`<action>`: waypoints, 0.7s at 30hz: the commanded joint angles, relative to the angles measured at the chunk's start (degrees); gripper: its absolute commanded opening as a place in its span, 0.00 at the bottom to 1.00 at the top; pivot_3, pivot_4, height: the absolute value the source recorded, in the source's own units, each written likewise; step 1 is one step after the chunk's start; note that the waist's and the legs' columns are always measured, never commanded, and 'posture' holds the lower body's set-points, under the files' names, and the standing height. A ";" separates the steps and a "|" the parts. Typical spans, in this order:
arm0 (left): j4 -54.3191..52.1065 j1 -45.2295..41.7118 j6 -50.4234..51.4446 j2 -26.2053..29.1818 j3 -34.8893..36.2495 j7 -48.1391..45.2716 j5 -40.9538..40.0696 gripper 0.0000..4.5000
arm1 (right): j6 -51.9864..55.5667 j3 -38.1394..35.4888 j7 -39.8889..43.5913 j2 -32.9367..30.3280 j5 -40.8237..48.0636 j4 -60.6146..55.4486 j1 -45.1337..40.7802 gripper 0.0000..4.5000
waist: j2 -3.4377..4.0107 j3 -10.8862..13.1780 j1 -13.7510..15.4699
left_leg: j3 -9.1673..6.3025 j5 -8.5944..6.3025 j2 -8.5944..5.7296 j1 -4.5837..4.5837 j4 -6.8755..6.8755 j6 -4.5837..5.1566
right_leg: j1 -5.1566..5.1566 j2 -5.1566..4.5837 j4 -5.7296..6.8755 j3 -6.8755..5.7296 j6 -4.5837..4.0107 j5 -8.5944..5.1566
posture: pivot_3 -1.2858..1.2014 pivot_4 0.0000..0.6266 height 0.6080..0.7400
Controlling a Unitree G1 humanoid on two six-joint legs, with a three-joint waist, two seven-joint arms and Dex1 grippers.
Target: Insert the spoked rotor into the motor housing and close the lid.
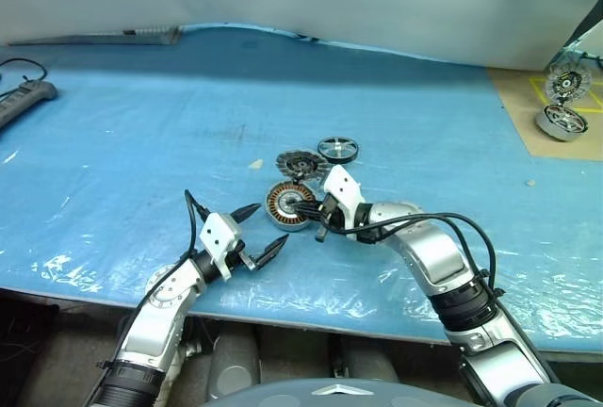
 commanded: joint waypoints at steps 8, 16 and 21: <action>-0.38 -0.33 -1.28 0.01 -0.08 -0.19 0.22 1.00 | -1.88 0.06 -3.56 2.78 -0.89 1.69 -3.51 0.00 | 0.00 0.00 0.04 | 0.00 0.00 -0.01 -0.04 0.00 0.00 | -0.01 0.00 -0.03 -0.01 0.00 0.01 | 0.52 0.24 1.00; -0.11 -0.33 -1.53 0.04 0.31 -0.26 0.05 1.00 | -2.31 1.01 -2.91 2.04 -1.95 2.58 -3.37 0.00 | 0.00 0.00 0.02 | 0.00 0.00 0.00 -0.03 0.00 -0.01 | 0.00 0.00 -0.02 -0.01 0.01 0.01 | 0.52 0.24 1.00; -0.34 -0.20 -1.52 0.00 0.23 -0.11 0.17 1.00 | -0.96 0.43 -1.82 -0.36 -1.20 -0.37 -1.45 0.00 | 0.00 0.00 0.07 | 0.00 0.00 -0.01 -0.03 0.00 -0.01 | 0.00 0.00 -0.03 -0.01 0.01 0.01 | 0.52 0.24 1.00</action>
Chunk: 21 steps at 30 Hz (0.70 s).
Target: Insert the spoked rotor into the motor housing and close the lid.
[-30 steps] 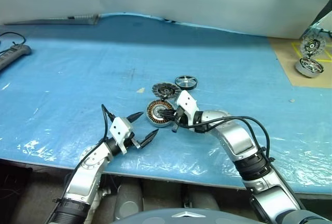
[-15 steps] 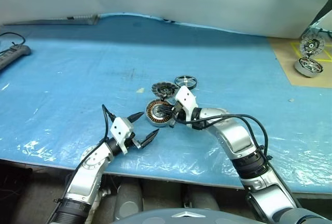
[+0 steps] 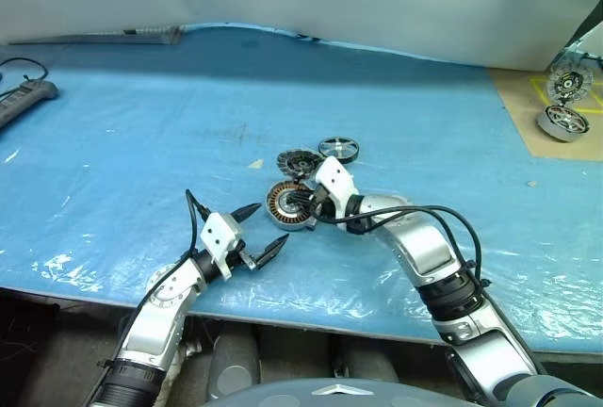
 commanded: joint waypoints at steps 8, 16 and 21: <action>-0.85 0.30 -0.98 0.09 0.09 0.03 -0.24 1.00 | 1.18 -1.50 0.04 -1.16 1.52 -6.19 1.45 0.00 | 0.00 0.00 -0.03 | 0.00 0.00 0.01 0.02 0.00 0.00 | -0.01 0.00 0.02 0.01 0.00 0.00 | 0.52 0.24 1.00; -1.16 0.57 -0.93 0.18 0.02 0.00 -0.19 1.00 | 0.75 -1.21 -1.71 1.64 0.92 -4.50 -0.15 0.00 | 0.00 0.00 -0.06 | 0.00 0.00 0.00 0.01 0.00 0.00 | -0.01 0.00 0.02 0.01 -0.01 0.00 | 0.52 0.24 1.00; -1.69 1.01 -0.98 0.40 0.19 0.22 -0.05 1.00 | 0.24 -3.22 0.33 -2.26 1.32 -5.65 0.95 0.00 | 0.00 0.00 0.12 | 0.00 0.00 -0.01 -0.01 0.00 0.00 | 0.00 -0.01 0.00 0.00 0.00 0.00 | 0.52 0.24 1.00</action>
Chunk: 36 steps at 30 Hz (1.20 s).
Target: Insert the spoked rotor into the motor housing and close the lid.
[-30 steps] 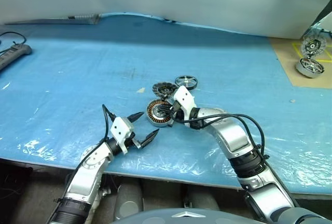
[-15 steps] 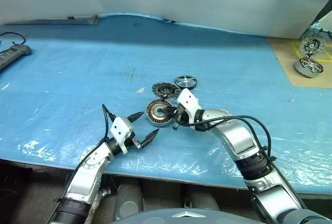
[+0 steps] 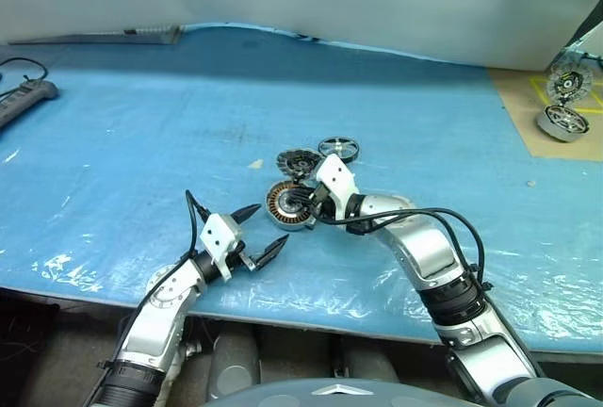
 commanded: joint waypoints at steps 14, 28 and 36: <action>-2.80 -0.46 0.75 1.31 2.72 0.01 -2.93 1.00 | -2.23 -9.82 0.93 -14.48 -2.63 11.59 -9.30 0.09 | 0.02 -0.01 -0.53 | 0.05 0.01 0.03 0.10 0.09 0.02 | 0.02 0.05 0.09 0.08 -0.22 -0.01 | 0.52 0.24 1.00; -2.61 -0.19 0.69 0.87 2.85 0.64 -2.52 1.00 | -10.71 -8.95 2.30 -5.09 -5.85 49.19 -33.50 0.58 | 0.02 -0.01 0.11 | 0.09 0.01 0.07 -0.13 0.23 0.02 | -0.10 0.03 0.21 -0.01 -0.28 -0.02 | 0.52 0.24 1.00; -2.63 0.30 0.27 0.40 2.81 1.71 -2.05 1.00 | -16.18 -7.86 10.22 -5.60 -8.55 59.79 -37.27 0.58 | 0.02 -0.01 -0.03 | 0.14 0.00 0.14 -0.18 0.40 0.04 | -0.35 0.03 0.76 0.01 -0.43 -0.11 | 0.52 0.24 1.00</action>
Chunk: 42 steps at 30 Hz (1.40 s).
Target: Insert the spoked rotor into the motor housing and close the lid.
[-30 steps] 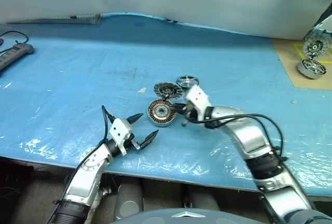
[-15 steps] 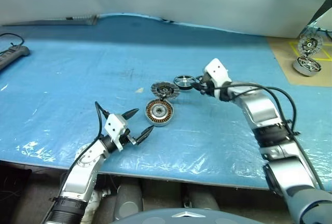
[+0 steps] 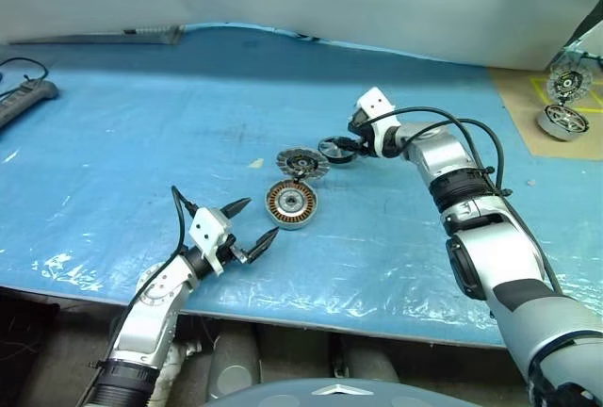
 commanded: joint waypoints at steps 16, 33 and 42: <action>1.09 -1.34 -2.73 -0.80 -0.20 0.55 0.97 1.00 | -10.81 1.57 4.37 1.01 -6.53 10.84 -3.31 0.58 | 0.00 0.00 -0.01 | 0.10 -0.08 0.07 0.01 0.12 0.14 | -0.04 0.00 0.15 0.00 -0.07 -0.04 | 0.52 0.24 1.00; 32.30 -8.19 -22.24 -3.07 1.70 -5.92 1.69 1.00 | -5.41 0.00 5.73 -1.78 -6.13 -2.41 5.44 0.28 | 0.41 -0.44 0.25 | 0.19 -0.12 0.10 0.51 0.12 0.24 | 0.36 -0.03 0.16 0.05 -0.08 -0.05 | 0.52 0.24 1.00; 43.73 -10.51 -30.66 -3.52 2.73 -8.73 1.26 1.00 | 5.01 -1.46 12.52 -15.51 -4.31 -26.05 13.34 0.27 | 0.56 -0.54 1.20 | 0.95 -0.13 0.07 1.62 -0.66 0.23 | 0.80 -0.16 0.10 0.56 -0.03 -0.07 | 0.52 0.24 1.00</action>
